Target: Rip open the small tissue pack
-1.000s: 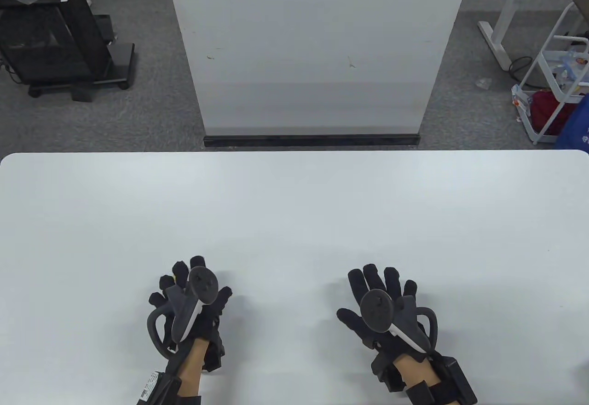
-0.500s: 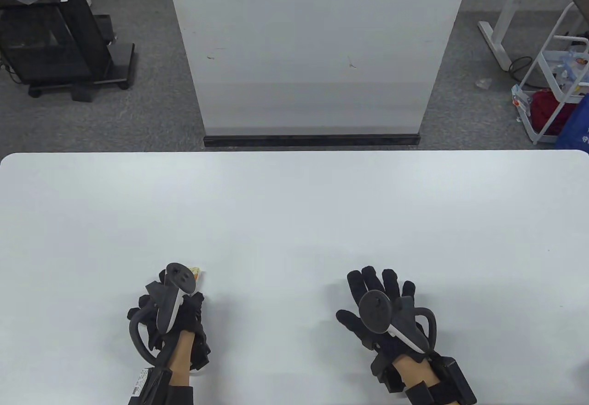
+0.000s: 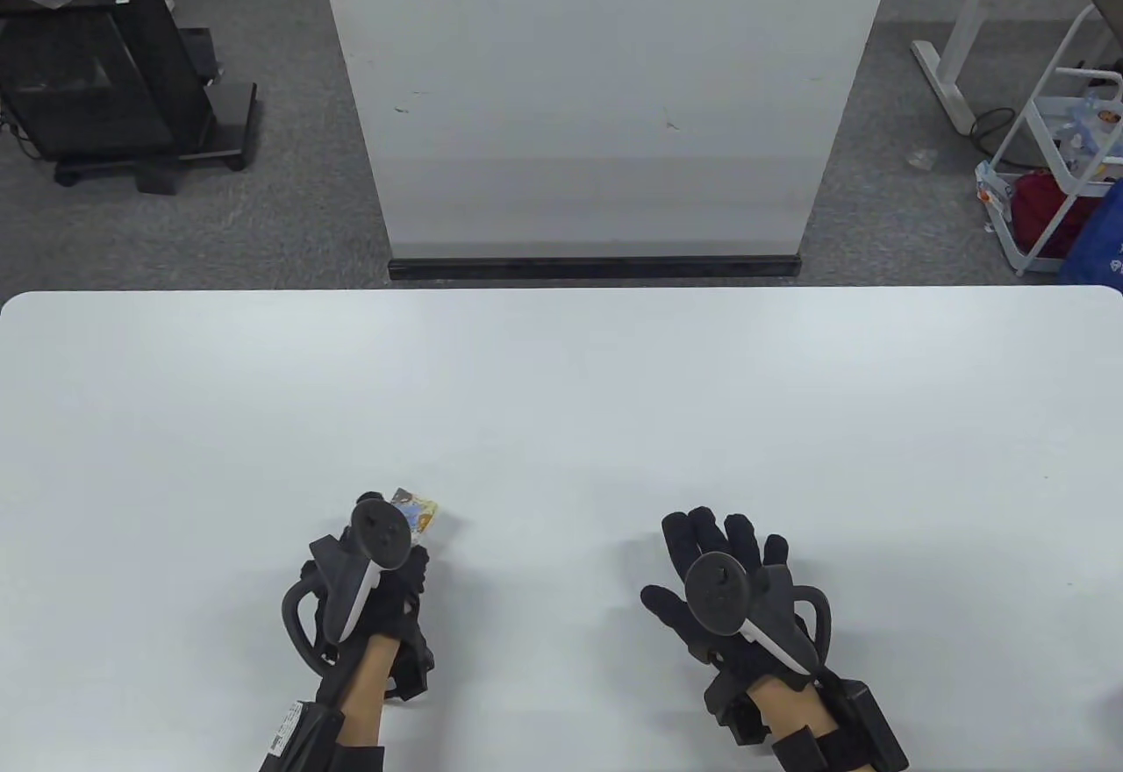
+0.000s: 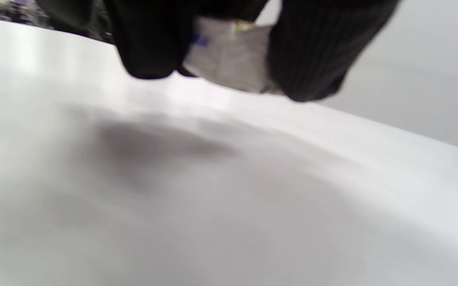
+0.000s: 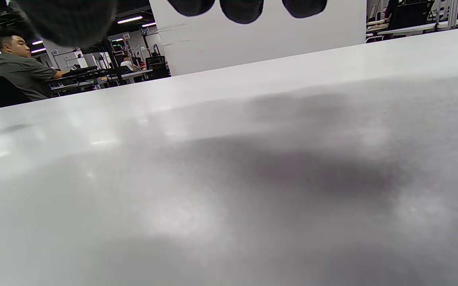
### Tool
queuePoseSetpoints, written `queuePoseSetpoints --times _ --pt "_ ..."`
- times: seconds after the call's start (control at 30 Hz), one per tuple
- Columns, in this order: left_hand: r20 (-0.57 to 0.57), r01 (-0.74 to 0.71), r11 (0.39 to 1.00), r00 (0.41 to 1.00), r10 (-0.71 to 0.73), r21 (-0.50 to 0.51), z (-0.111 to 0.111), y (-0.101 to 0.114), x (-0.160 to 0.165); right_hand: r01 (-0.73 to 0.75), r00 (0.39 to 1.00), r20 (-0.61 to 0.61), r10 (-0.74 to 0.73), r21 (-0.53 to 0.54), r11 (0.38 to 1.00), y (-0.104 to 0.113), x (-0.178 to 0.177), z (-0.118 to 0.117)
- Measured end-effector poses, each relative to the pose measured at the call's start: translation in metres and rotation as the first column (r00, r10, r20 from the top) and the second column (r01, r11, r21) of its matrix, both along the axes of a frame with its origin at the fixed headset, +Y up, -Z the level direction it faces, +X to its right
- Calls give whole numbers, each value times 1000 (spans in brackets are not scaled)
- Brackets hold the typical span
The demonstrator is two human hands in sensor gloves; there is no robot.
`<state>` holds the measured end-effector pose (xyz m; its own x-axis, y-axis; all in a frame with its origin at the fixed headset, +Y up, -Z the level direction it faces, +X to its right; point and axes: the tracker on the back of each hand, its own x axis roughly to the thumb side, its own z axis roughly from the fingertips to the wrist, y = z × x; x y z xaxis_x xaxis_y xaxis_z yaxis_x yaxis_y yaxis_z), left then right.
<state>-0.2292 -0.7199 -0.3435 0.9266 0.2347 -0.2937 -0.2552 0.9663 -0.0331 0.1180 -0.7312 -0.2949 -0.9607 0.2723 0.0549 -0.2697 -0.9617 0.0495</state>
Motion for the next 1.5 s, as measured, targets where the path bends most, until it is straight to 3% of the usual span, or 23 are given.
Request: queuePoseSetpoints --times 0.37,0.6,1.0,1.5 --pt "345 -6 1000 939 2 10 25 -2 80 17 999 -28 -17 25 1000 2 -8 3" --pt "460 28 999 888 -9 -34 37 -8 110 46 997 -67 -38 116 992 10 -21 11" --pt "556 20 1000 831 -18 2 56 -4 135 45 991 -131 -14 240 970 16 -43 24" --pt "578 1 999 815 -23 37 63 0 141 4 988 -143 52 363 932 19 -50 31"
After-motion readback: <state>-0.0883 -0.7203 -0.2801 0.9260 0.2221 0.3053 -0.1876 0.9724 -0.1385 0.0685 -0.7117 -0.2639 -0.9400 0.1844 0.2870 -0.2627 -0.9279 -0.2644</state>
